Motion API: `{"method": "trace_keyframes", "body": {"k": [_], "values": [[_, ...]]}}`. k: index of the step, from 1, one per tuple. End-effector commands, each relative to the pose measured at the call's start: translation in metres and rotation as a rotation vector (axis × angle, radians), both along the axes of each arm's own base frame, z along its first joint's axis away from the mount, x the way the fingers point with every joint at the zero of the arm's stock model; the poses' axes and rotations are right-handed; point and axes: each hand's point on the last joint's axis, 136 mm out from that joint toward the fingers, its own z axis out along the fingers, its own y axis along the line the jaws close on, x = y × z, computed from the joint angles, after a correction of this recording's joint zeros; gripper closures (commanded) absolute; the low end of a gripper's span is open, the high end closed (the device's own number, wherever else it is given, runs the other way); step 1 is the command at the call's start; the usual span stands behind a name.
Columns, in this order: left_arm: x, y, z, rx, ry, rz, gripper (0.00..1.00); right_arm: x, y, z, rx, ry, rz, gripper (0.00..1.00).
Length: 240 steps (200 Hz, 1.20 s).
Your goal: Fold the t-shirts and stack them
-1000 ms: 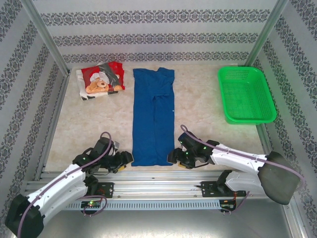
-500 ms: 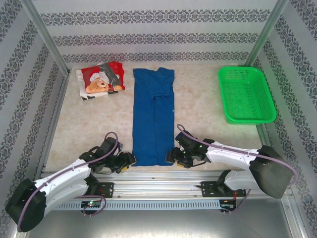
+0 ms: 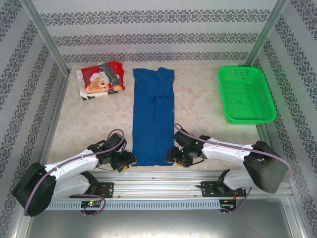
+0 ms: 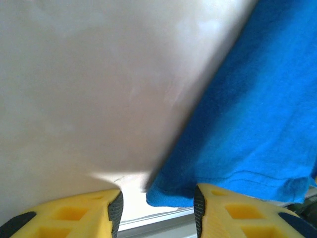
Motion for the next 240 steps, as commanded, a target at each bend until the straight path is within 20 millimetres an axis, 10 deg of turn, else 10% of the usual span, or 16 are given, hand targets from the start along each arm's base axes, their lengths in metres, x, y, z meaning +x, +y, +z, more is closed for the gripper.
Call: {"method": "trace_keyframes", "body": {"k": [1, 173, 240], "values": [[0.054, -0.053, 0.029, -0.173, -0.261, -0.055, 0.58, 0.021, 0.014, 0.0, 0.025, -0.087, 0.019, 0.45], [0.062, -0.056, 0.034, -0.102, -0.203, -0.057, 0.91, 0.032, 0.021, 0.003, 0.05, -0.063, 0.019, 0.53], [0.054, -0.048, 0.035, -0.104, -0.209, -0.052, 0.98, 0.038, 0.03, 0.003, 0.049, -0.054, 0.018, 0.83]]}}
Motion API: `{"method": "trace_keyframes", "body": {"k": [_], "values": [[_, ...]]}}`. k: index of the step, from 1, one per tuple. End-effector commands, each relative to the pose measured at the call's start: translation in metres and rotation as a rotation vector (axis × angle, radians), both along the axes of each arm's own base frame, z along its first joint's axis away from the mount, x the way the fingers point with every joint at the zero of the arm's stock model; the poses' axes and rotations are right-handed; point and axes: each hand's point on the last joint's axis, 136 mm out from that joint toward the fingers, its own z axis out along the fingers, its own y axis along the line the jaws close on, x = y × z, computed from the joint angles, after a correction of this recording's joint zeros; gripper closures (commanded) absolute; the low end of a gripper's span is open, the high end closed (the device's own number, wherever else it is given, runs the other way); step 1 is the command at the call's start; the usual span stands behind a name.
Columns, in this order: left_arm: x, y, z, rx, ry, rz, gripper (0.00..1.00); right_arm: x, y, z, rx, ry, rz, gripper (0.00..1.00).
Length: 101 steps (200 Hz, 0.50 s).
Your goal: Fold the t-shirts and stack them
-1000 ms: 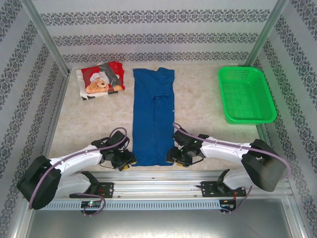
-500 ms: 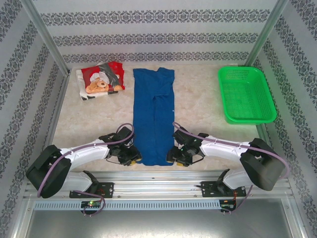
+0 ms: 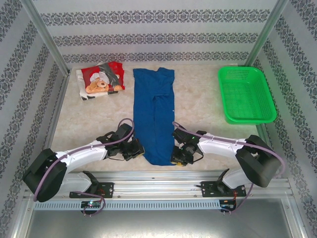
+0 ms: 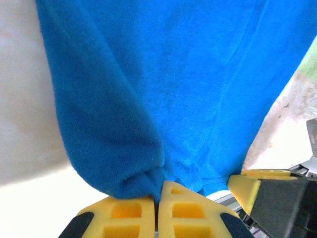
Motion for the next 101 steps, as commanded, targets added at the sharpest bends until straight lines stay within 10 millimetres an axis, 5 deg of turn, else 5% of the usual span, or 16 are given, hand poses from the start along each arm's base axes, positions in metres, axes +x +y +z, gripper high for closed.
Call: {"method": "trace_keyframes", "body": {"k": [1, 75, 101], "values": [[-0.001, 0.0, 0.001, 0.0, -0.035, -0.009, 0.98, 0.038, 0.039, 0.01, 0.129, -0.154, 0.011, 0.83], [-0.002, 0.003, 0.006, 0.006, -0.053, -0.021, 0.99, 0.045, 0.038, 0.024, 0.129, -0.164, 0.005, 1.0], [0.006, 0.009, 0.023, 0.009, -0.094, 0.006, 1.0, 0.043, 0.03, 0.033, 0.112, -0.165, -0.006, 1.0]]}}
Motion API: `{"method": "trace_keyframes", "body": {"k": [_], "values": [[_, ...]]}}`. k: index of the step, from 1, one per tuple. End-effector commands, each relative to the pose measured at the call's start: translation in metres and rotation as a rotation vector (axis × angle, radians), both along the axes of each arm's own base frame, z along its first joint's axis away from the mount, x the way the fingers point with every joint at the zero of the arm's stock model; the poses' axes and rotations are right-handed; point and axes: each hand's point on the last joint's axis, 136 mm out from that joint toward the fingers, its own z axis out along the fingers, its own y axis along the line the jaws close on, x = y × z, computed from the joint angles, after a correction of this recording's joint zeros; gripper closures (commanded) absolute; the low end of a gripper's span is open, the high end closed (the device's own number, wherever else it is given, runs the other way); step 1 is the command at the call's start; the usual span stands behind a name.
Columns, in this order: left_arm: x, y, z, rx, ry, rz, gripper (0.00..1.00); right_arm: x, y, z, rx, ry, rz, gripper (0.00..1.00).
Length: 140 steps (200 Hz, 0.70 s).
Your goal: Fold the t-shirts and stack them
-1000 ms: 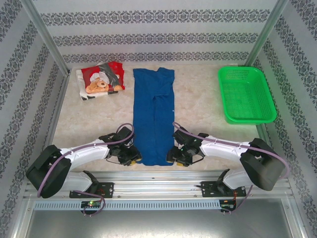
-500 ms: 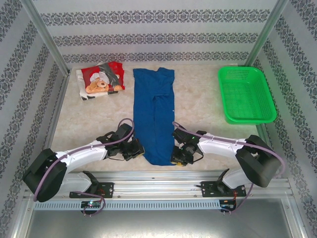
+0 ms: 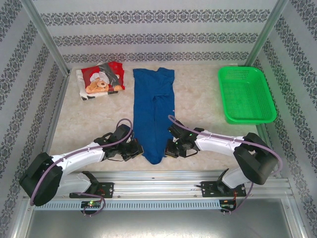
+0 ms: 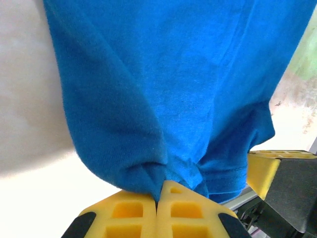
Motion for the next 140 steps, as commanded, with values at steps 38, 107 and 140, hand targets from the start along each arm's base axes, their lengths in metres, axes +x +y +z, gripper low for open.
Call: {"method": "trace_keyframes", "body": {"k": [38, 107, 140], "values": [[0.023, 0.013, 0.049, 0.005, -0.116, 0.039, 1.0, 0.015, -0.024, 0.04, -0.013, -0.064, -0.05, 1.0], [0.083, 0.035, 0.097, -0.052, -0.207, 0.122, 1.0, 0.077, -0.043, 0.096, 0.038, -0.173, -0.115, 1.0], [0.119, 0.041, 0.108, -0.06, -0.237, 0.136, 1.0, 0.12, -0.039, 0.112, 0.043, -0.214, -0.106, 1.0]]}}
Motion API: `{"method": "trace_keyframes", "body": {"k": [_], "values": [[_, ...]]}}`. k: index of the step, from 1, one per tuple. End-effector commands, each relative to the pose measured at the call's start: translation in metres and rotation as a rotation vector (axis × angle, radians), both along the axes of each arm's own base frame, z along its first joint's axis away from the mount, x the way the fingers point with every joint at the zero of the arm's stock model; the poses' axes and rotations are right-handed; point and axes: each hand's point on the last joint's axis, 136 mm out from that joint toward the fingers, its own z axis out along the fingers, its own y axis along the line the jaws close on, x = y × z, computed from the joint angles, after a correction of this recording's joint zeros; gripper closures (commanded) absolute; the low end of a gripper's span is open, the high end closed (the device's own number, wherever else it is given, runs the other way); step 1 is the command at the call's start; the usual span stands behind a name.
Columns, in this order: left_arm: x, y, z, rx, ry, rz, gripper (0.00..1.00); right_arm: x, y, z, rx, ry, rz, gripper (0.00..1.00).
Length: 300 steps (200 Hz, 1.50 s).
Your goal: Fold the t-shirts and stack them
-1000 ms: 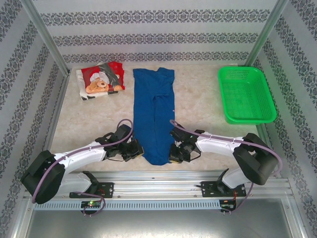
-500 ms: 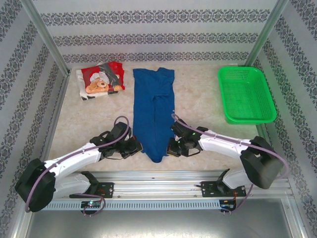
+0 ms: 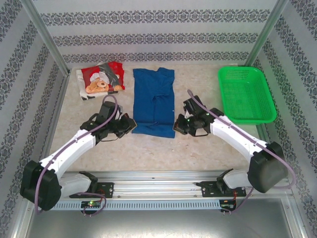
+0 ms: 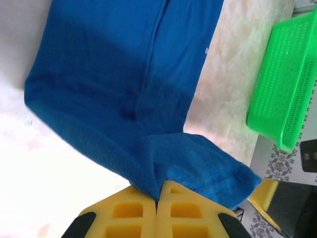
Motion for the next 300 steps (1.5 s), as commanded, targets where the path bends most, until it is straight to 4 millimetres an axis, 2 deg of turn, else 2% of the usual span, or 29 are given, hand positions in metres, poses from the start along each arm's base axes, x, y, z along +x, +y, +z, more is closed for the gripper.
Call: {"method": "trace_keyframes", "body": {"k": [1, 56, 103, 154, 198, 239, 253, 262, 271, 275, 286, 300], "values": [[0.02, 0.003, 0.012, 0.001, -0.04, -0.033, 1.0, 0.022, 0.001, 0.01, -0.016, -0.024, 0.048, 1.0], [0.086, 0.019, 0.023, -0.009, -0.081, -0.01, 1.0, 0.093, 0.003, 0.021, -0.022, -0.058, 0.051, 1.0], [0.132, 0.02, 0.006, -0.024, -0.068, -0.016, 1.0, 0.14, 0.003, 0.005, -0.046, -0.046, 0.051, 1.0], [0.169, 0.013, -0.026, -0.012, -0.034, -0.046, 1.0, 0.167, -0.003, -0.022, -0.089, -0.013, 0.048, 1.0], [0.187, 0.015, -0.053, 0.001, 0.001, -0.038, 1.0, 0.182, -0.012, -0.044, -0.112, 0.019, 0.037, 1.0], [0.197, 0.016, -0.067, 0.016, 0.014, -0.033, 1.0, 0.196, -0.013, -0.056, -0.111, 0.03, 0.038, 1.0], [0.202, 0.015, -0.071, 0.012, 0.018, -0.033, 0.93, 0.202, -0.014, -0.06, -0.118, 0.031, 0.032, 1.0], [0.205, 0.014, -0.072, 0.004, 0.014, -0.034, 0.82, 0.208, -0.014, -0.062, -0.112, 0.03, 0.02, 0.92], [0.211, 0.015, -0.069, -0.011, -0.001, -0.022, 0.67, 0.215, -0.014, -0.062, -0.093, 0.025, -0.003, 0.86], [0.214, 0.015, -0.067, -0.016, -0.006, -0.013, 0.63, 0.219, -0.013, -0.06, -0.076, 0.022, -0.01, 0.79], [0.224, 0.02, -0.053, -0.035, -0.03, 0.019, 0.57, 0.233, -0.009, -0.047, -0.014, -0.011, -0.027, 0.7], [0.24, 0.022, -0.019, -0.063, -0.096, 0.043, 0.5, 0.251, -0.011, -0.017, 0.005, -0.099, -0.048, 0.6]]}}
